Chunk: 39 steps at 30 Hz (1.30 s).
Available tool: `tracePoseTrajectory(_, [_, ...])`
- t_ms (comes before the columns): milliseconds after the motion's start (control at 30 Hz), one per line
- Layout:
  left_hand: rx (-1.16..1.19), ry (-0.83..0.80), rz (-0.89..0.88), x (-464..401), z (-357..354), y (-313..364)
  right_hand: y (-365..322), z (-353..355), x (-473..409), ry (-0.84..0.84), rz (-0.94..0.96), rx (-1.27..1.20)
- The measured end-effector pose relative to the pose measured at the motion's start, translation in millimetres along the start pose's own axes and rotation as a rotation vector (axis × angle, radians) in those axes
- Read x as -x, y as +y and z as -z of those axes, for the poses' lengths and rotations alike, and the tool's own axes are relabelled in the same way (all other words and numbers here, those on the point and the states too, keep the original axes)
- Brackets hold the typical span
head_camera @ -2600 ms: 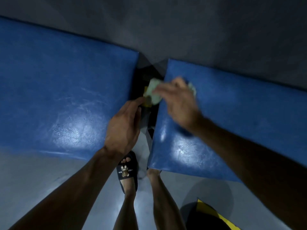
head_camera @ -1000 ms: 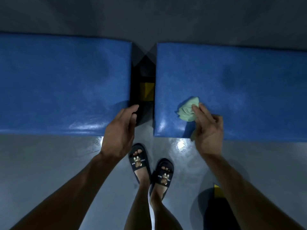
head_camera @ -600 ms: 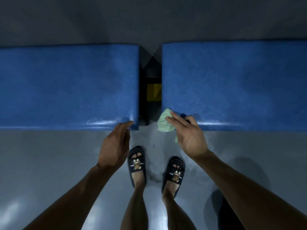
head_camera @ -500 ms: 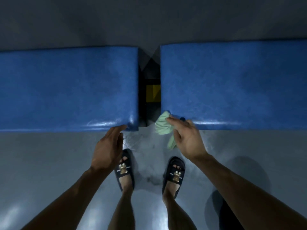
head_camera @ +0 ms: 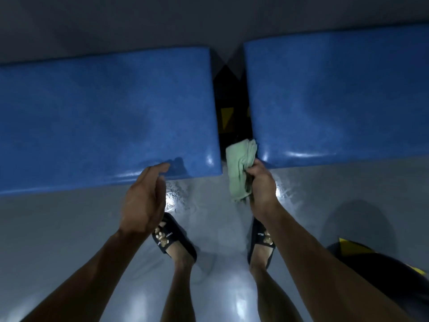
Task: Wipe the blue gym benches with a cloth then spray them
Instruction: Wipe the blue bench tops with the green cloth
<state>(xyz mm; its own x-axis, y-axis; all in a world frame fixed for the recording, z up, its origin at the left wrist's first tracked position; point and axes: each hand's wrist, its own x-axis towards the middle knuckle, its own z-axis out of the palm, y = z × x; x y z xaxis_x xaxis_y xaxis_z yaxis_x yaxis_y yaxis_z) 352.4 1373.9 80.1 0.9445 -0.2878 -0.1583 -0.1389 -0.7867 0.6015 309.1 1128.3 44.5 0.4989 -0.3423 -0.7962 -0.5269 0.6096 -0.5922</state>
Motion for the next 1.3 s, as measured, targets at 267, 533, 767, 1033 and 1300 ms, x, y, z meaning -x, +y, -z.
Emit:
tracePoseTrajectory(267, [-0.005,0.061,0.001,-16.5,20.4,-38.4,16.7,-35.1,-14.3,0.137,0.457,0.519])
tracePoseTrajectory(533, [-0.085,0.124,-0.048,-38.6,48.1,-84.7,21.2,-52.2,-14.2,0.355,0.745,0.848])
tracePoseTrajectory(767, [-0.161,0.133,-0.085,-51.4,53.8,-118.6,38.8,-82.0,-8.1,0.496,0.816,0.923])
tracePoseTrajectory(1033, [-0.234,0.129,-0.094,-49.2,44.4,-131.9,62.0,-125.5,16.6,0.049,1.046,1.253])
tracePoseTrajectory(1300, [-0.276,0.115,-0.064,-52.8,45.3,-134.0,53.8,-135.3,8.0,0.336,0.945,1.164])
